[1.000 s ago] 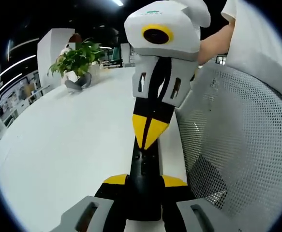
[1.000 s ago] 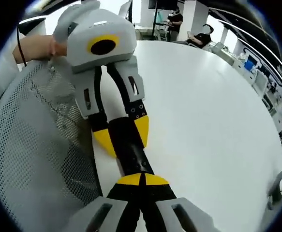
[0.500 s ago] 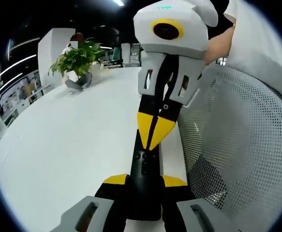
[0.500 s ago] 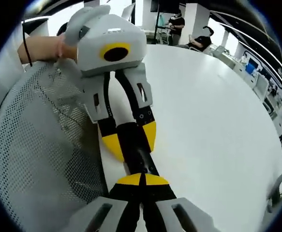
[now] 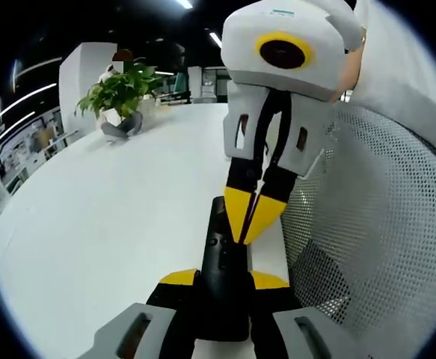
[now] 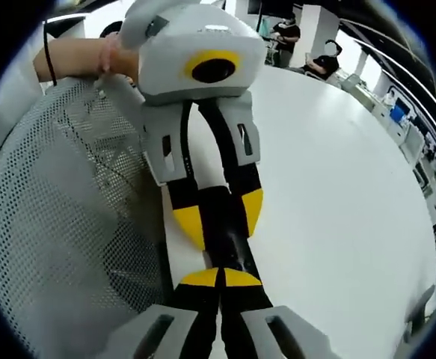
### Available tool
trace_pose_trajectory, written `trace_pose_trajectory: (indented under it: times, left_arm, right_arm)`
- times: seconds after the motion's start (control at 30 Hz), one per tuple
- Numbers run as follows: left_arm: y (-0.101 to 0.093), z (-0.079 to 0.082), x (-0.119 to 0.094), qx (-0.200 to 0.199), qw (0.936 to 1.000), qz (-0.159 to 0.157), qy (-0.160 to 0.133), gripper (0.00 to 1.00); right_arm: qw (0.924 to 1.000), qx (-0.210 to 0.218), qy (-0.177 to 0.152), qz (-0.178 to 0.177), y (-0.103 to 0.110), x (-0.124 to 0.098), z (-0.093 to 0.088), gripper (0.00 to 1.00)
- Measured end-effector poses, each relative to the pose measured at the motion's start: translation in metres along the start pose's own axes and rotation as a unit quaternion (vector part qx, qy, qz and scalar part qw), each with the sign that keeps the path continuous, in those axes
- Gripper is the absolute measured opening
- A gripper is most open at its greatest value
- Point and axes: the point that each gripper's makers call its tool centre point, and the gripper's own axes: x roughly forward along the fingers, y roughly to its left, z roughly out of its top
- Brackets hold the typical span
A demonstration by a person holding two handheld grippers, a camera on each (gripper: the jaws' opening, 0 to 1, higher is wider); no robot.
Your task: Press the specified remote control buttons in sequence, fully releasing each button before pressing the next.
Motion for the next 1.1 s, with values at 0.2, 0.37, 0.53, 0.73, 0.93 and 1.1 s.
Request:
trace_pose_trajectory:
  times: [0.2,0.37,0.53,0.73,0.93,1.1]
  left_arm:
    - [0.0,-0.001,0.0,0.001,1.0,-0.002,0.001,0.24]
    - [0.0,-0.001,0.0,0.003,1.0,-0.002,0.002,0.24]
    - [-0.001,-0.001,0.0,0.004,1.0,-0.002,0.002,0.24]
    - [-0.001,-0.001,-0.001,0.003,1.0,-0.001,-0.001,0.24]
    - [0.0,-0.001,0.0,0.006,1.0,0.0,0.0,0.24]
    - [0.0,-0.001,-0.001,0.005,1.0,0.0,-0.001,0.24]
  right_arm:
    - [0.9999,0.009,0.007,0.001,0.0,0.001,0.0,0.0]
    - [0.9997,0.025,0.003,0.007,-0.001,0.001,0.0,0.0]
    - [0.999,0.039,-0.004,0.02,-0.001,-0.001,0.0,0.0]
    - [0.9992,0.036,-0.006,0.017,-0.004,-0.005,0.001,0.0]
    - [0.9995,0.031,-0.002,0.009,-0.015,-0.003,0.0,0.0]
    - [0.9997,0.023,-0.001,0.013,-0.015,-0.001,0.003,0.0]
